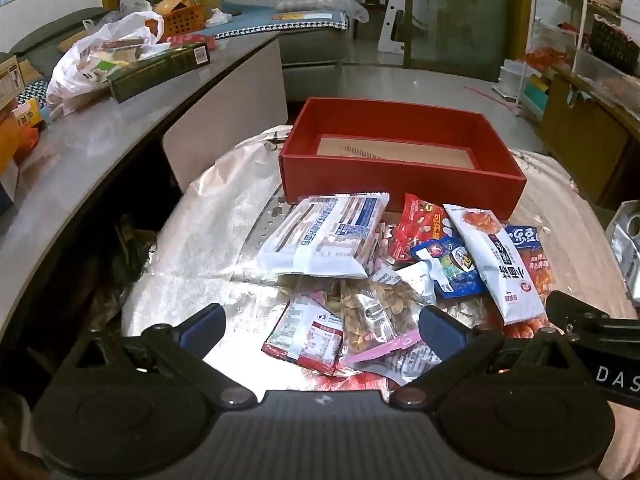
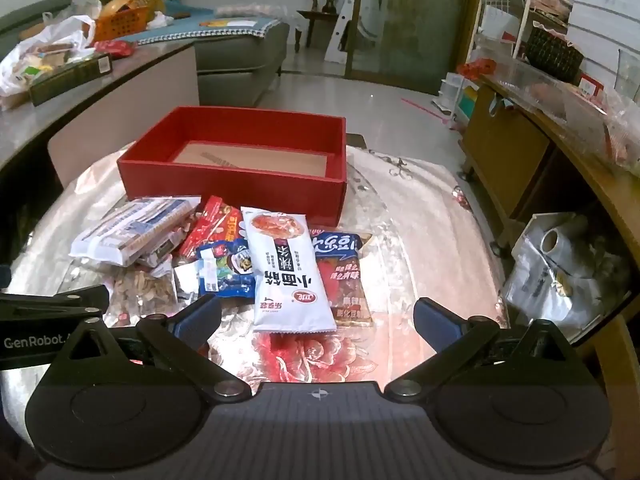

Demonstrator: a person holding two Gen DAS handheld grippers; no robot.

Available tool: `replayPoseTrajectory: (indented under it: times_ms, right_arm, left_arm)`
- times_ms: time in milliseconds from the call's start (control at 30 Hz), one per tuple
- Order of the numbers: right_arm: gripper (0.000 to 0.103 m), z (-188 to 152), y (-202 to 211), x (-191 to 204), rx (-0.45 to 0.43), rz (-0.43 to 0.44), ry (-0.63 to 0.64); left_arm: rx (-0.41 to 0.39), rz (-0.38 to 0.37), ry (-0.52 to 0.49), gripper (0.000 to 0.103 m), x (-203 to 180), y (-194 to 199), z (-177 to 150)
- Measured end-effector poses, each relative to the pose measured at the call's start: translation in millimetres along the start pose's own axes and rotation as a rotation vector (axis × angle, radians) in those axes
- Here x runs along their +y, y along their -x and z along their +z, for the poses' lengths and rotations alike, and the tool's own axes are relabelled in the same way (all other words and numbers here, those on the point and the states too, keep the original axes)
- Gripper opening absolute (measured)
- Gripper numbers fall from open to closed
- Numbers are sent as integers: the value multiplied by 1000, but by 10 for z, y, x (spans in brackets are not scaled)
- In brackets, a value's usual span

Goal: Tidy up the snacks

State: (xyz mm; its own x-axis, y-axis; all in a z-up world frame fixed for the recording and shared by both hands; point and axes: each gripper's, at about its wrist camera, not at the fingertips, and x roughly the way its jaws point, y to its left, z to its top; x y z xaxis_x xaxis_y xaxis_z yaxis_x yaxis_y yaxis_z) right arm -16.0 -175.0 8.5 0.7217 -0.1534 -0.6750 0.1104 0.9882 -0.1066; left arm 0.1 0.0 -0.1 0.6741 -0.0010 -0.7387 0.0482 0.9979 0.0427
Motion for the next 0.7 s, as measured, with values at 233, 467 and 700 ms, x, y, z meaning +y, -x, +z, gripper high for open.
replayPoseTrajectory:
  times_ms: [233, 467, 700]
  right_arm:
    - [103, -14, -9, 0, 9, 2, 5]
    - [103, -19, -25, -24, 28, 16, -12]
    - [103, -30, -32, -28, 33, 20, -12]
  left_arm:
    - [9, -1, -5, 98, 4, 1, -30]
    - [3, 0, -10, 98, 22, -3, -31]
    - [-4, 5, -23, 97, -14, -6, -22]
